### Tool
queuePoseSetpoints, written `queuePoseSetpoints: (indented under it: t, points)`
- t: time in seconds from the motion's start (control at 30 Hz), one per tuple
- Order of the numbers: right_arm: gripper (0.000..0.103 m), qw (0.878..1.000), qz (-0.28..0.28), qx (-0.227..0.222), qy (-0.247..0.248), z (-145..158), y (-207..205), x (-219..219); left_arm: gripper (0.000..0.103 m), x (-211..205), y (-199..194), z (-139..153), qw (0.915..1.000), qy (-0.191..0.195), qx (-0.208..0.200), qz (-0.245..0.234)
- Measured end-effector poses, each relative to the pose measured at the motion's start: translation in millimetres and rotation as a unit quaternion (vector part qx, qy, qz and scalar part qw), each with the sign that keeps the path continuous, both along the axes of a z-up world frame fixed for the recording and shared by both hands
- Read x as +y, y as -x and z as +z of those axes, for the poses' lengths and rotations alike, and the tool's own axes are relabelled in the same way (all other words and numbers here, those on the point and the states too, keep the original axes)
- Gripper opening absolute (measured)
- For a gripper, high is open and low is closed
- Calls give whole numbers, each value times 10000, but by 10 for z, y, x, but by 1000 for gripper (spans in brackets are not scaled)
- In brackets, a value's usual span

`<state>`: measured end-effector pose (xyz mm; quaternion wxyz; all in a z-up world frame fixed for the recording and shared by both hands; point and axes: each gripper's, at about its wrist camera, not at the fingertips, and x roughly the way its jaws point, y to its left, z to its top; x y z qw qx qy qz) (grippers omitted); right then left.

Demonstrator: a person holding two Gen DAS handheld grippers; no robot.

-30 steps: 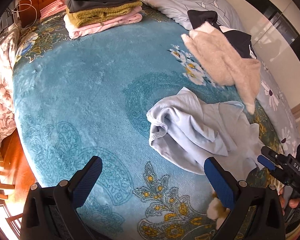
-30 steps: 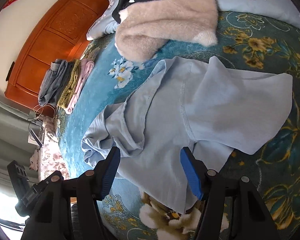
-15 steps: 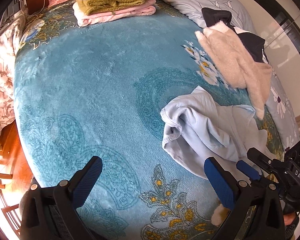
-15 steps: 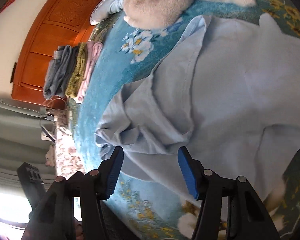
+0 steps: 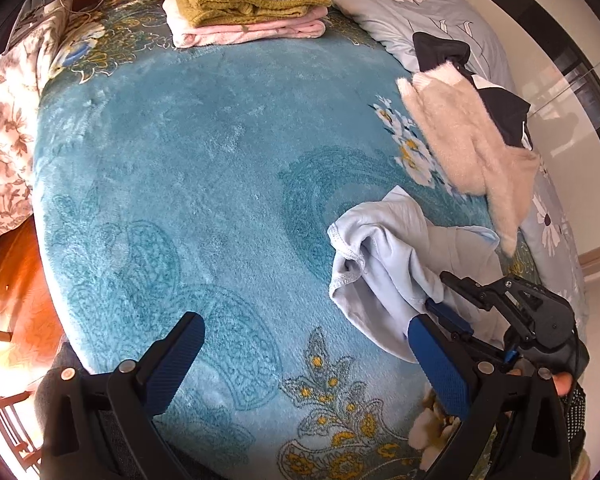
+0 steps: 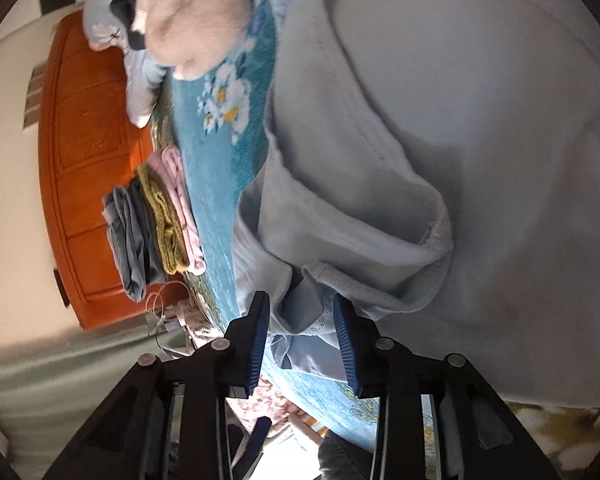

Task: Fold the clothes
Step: 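Lower the light blue shirt onto the blanket and open the right gripper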

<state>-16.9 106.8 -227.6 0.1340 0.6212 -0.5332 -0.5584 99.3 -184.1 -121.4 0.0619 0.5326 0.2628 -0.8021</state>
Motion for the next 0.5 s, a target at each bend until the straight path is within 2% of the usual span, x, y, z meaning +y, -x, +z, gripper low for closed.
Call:
queuePoseSetpoints:
  t: [0.07, 0.13, 0.17, 0.3, 0.5]
  points:
    - [25, 9993, -193, -326, 56, -66, -2, -17, 103, -15, -28, 47, 10000, -11, 56, 8]
    - [11, 9984, -313, -462, 53, -62, 1, -4, 103, -45, -54, 103, 9999, -23, 121, 27]
    - [6, 9992, -303, -253, -36, 47, 13, 57, 103, -65, -71, 133, 9998, -19, 166, 47]
    - [2, 9972, -260, 583, -393, 485, 61, 301, 103, -159, -138, 199, 9995, -67, 262, 170]
    - [0, 9787, -192, 1826, -922, 1141, 134, 668, 103, -174, -197, 275, 9988, -193, 392, 198]
